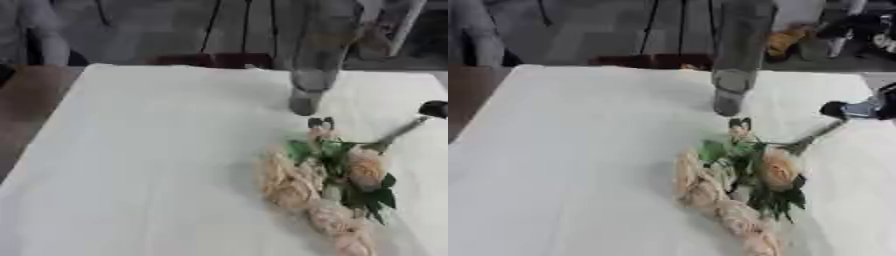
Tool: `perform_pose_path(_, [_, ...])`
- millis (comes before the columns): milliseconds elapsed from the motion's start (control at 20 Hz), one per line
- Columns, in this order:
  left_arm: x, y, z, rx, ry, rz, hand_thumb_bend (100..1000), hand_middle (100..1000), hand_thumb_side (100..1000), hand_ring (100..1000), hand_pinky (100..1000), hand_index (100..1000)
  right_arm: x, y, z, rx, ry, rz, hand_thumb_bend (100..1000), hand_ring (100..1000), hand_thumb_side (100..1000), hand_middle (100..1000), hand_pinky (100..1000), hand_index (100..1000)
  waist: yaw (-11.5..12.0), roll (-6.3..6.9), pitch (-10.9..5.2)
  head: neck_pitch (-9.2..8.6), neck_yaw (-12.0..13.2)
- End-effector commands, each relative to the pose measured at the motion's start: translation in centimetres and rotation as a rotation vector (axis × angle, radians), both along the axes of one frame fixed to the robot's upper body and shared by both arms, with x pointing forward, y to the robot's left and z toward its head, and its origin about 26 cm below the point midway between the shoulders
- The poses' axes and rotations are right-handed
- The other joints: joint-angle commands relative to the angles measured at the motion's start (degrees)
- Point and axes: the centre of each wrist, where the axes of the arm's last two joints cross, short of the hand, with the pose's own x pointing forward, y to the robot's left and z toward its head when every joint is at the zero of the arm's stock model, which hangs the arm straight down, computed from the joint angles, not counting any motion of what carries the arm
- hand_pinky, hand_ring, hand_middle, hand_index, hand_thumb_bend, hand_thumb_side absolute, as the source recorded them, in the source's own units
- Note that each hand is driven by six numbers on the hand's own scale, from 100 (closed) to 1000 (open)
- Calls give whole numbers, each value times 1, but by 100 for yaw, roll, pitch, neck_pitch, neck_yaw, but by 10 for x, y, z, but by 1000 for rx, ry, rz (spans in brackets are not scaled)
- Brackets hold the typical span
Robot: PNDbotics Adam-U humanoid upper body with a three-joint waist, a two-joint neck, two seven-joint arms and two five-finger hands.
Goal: Arrange flowers into the vase.
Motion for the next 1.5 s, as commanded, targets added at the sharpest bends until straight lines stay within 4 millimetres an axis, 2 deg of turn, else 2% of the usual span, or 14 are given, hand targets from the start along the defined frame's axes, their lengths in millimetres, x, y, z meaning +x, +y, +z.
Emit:
perform_pose_path(50, [-5,4,9,24,-30,11,100,979,1000,951,825,991,-4,-4,10,-49,0,-26,330,945,635,964,926,1000,-35,44,-179,-24,-166])
perform_pose_path(150, [-5,4,9,26,-27,9,100,979,1000,951,825,991,-1,-7,4,-120,63,-55,336,939,627,976,926,1000,-45,46,-184,-20,-278])
perform_pose_path(350, [-5,3,9,26,-25,7,100,979,1000,950,825,991,5,-7,-3,-192,93,-82,310,911,636,1000,925,1000,-38,54,-183,-26,-329])
perform_pose_path(400, [-5,3,9,27,-25,6,100,979,1000,950,825,991,6,-8,-5,-204,90,-84,278,971,657,1000,949,1000,-33,57,-181,-31,-343])
perform_pose_path(550, [-5,3,9,28,-27,5,100,979,1000,950,825,991,9,-9,-9,-245,78,-89,268,999,664,1000,967,1000,-24,66,-172,-49,-380])
perform_pose_path(700, [-5,3,10,31,-28,1,100,978,1000,950,825,991,11,-9,-11,-293,74,-96,240,943,680,1000,934,1000,-20,73,-158,-74,-409])
perform_pose_path(750, [-4,2,10,31,-28,0,100,978,1000,950,825,991,12,-9,-12,-306,73,-98,268,924,667,1000,920,1000,-20,75,-154,-80,-415])
perform_pose_path(900, [-4,2,10,31,-28,-1,100,978,1000,950,825,991,14,-9,-15,-324,66,-100,268,924,667,1000,920,1000,-20,76,-150,-85,-419])
perform_pose_path(950, [-4,2,10,32,-28,-2,100,978,1000,949,824,991,15,-9,-16,-328,66,-100,353,892,638,982,914,1000,-17,79,-146,-92,-423])
perform_pose_path(1100, [-4,1,11,33,-30,-7,100,978,1000,949,824,991,18,-11,-21,-336,73,-107,353,892,638,982,914,1000,-2,89,-131,-117,-439])
perform_pose_path(1150, [-4,1,11,34,-30,-7,100,977,1000,949,822,990,19,-12,-23,-339,78,-111,351,914,590,978,930,1000,1,90,-124,-126,-443])
perform_pose_path(1200, [-4,1,11,34,-31,-9,100,977,1000,949,822,990,21,-15,-30,-340,105,-122,401,855,588,954,862,1000,14,91,-107,-151,-456])
perform_pose_path(1300, [-4,1,11,33,-32,-11,100,977,1000,949,821,990,25,-20,-41,-321,135,-130,414,797,602,941,782,1000,27,95,-94,-171,-475])
perform_pose_path(1500, [-4,0,12,33,-33,-14,100,976,1000,949,821,990,29,-27,-52,-290,152,-137,421,840,567,958,810,1000,51,98,-84,-193,-488])
